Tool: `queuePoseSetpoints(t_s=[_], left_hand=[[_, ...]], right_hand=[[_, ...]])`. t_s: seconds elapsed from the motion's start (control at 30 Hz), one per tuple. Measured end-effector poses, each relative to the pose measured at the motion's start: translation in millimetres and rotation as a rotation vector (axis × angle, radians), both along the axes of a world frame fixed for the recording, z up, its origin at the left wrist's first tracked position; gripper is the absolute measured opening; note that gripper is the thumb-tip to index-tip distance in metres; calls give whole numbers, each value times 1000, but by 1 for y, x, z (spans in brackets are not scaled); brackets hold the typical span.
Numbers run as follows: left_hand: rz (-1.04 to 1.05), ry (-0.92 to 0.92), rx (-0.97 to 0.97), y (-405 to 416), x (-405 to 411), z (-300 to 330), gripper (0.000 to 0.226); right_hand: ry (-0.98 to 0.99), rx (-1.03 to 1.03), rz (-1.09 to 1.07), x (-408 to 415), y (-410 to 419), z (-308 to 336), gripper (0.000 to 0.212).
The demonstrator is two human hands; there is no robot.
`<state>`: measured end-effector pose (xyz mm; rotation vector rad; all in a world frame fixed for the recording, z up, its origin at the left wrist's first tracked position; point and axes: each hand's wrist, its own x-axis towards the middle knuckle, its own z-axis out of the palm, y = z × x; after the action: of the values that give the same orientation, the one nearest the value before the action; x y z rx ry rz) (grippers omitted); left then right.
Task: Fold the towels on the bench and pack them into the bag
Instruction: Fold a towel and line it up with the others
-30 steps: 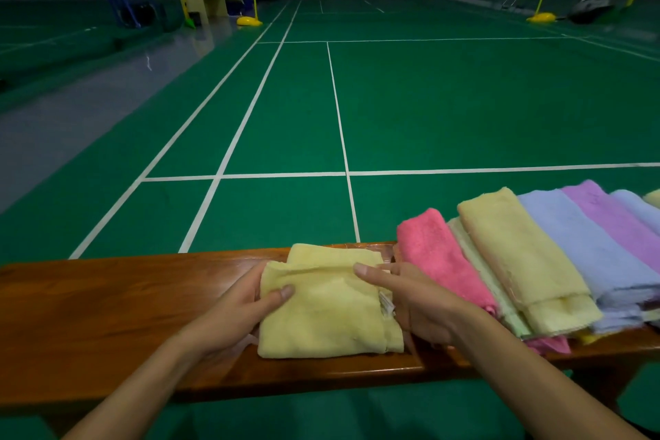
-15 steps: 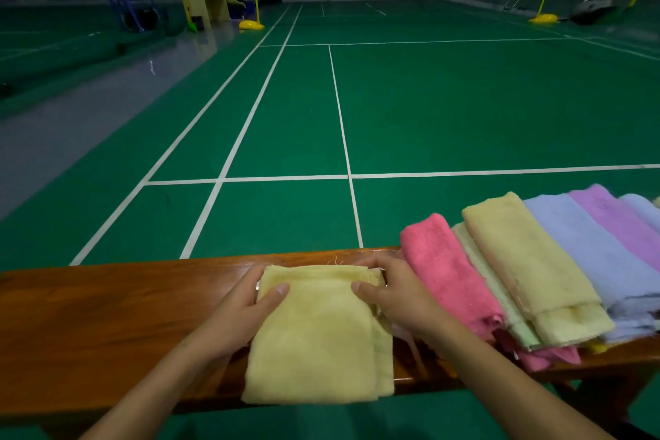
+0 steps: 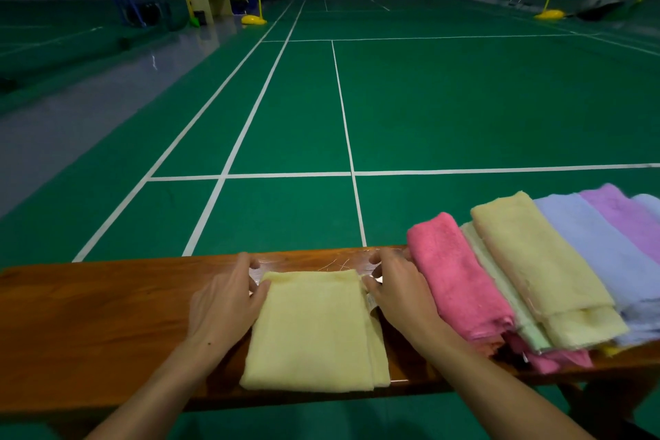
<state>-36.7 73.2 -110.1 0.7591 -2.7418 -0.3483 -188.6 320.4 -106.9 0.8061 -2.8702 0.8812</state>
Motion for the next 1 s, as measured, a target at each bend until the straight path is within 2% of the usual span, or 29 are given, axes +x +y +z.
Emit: queuePoseSetpoints(t_s=[0.13,0.23,0.33,0.43,0.6,0.87,1.0], left_hand=[[-214,65,-23,9,15,-5,46],[-394,-93,-60,31,25,-10,67],[-414,-290,-104,44,31,-15,75],[-384,-310,-109,45,31,-17,78],[-370,-264,-118,46,21,-25,77],[-437,-253,-39,33,3,-19,77],[-479,-153,-12,20,9,-11,68]], right_hand=[[208,28,140,16,-1,8,25],[194,51,387,43,-8,4,40],[261,275,485,66,-10,-14,56],[268,408,477,72,-9,-19,67],[115,388,516,68,-10,-21,66],[88,472,543,39,-8,-13,68],[181,376,453,35,-2,5,66]])
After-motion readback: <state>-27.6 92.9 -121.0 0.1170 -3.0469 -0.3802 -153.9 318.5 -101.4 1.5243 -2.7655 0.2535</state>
